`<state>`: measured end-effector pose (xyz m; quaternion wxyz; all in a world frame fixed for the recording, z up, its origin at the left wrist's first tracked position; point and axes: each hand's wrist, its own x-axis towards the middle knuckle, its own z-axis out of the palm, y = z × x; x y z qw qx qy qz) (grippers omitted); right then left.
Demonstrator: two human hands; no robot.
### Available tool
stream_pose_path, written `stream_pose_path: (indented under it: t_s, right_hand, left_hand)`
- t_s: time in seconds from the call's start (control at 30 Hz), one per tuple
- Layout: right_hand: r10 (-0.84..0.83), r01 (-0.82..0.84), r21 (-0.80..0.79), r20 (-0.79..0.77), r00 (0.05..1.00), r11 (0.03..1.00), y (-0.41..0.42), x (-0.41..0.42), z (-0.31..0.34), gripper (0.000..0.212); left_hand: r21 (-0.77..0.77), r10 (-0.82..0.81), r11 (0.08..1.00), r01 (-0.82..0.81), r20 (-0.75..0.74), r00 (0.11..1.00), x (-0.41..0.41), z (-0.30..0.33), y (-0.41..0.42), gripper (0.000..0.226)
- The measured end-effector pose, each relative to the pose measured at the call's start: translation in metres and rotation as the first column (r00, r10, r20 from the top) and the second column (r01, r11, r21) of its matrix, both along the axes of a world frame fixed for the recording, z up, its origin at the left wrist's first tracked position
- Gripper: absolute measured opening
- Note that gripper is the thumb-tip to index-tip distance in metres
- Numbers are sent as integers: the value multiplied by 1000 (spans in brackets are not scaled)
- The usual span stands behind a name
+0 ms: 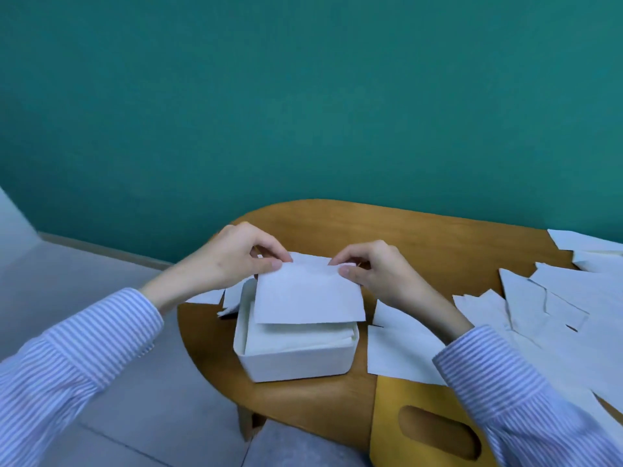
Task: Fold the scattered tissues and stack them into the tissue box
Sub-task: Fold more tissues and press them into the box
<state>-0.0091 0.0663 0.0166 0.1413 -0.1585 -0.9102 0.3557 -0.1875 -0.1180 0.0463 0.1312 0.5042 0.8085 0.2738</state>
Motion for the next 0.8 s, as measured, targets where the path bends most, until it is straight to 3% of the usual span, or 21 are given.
stream_pose_path:
  t_s: [0.27,0.5,0.67,0.8]
  right_hand:
    - [9,-50,210,192,981,976,-18,-19,-27,25]
    - [81,-107,407,80,993,907,-18,1,-35,35]
    - [172,-272,468,245,954,841,-21,9,-41,37]
    - [141,-306,482,348,927,821,-27,0,-40,44]
  left_hand:
    - [-23,37,999,-36,53,998,2,-59,-19,19]
    - [85,-38,995,57,-215,976,7,-73,-26,23]
    - [-41,-166,986,161,-183,969,24,-78,-23,31]
    - [-136,-186,978,161,-194,963,23,-80,-19,33]
